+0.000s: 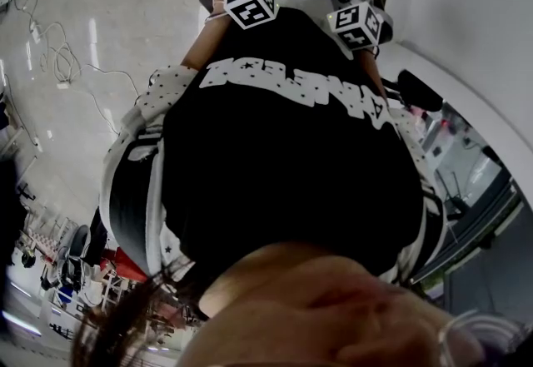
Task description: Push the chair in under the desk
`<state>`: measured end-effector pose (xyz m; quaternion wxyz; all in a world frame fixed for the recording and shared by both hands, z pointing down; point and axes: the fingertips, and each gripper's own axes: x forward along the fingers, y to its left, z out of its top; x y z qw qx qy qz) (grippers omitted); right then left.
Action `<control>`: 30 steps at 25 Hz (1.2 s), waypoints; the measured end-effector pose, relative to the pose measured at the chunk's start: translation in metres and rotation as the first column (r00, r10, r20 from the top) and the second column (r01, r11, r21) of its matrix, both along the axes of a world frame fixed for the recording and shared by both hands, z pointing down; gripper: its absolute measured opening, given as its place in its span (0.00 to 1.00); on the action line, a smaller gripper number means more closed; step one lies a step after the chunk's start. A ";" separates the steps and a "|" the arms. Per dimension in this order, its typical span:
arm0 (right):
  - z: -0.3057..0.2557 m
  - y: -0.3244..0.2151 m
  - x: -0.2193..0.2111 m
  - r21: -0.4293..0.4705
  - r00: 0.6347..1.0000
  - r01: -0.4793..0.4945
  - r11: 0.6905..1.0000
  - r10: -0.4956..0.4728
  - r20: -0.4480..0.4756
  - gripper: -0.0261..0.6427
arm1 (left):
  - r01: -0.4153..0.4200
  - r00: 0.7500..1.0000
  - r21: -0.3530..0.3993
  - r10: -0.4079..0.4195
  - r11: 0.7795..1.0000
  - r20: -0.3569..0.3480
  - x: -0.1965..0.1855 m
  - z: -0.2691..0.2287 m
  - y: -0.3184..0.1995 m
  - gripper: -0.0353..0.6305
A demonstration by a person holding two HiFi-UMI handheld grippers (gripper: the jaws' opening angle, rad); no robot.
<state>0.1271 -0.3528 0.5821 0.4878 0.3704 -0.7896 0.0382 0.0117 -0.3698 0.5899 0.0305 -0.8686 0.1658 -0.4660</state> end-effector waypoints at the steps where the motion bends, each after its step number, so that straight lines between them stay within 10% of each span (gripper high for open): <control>1: -0.001 0.000 0.001 0.001 1.000 -0.003 1.000 0.003 -0.003 0.31 | -0.002 1.000 0.001 0.002 1.000 -0.002 0.001 0.000 0.000 0.31; 30: -0.012 -0.002 0.022 0.022 0.996 -0.078 0.997 0.078 -0.029 0.31 | -0.078 0.996 0.013 0.078 0.997 -0.042 0.024 -0.013 -0.002 0.31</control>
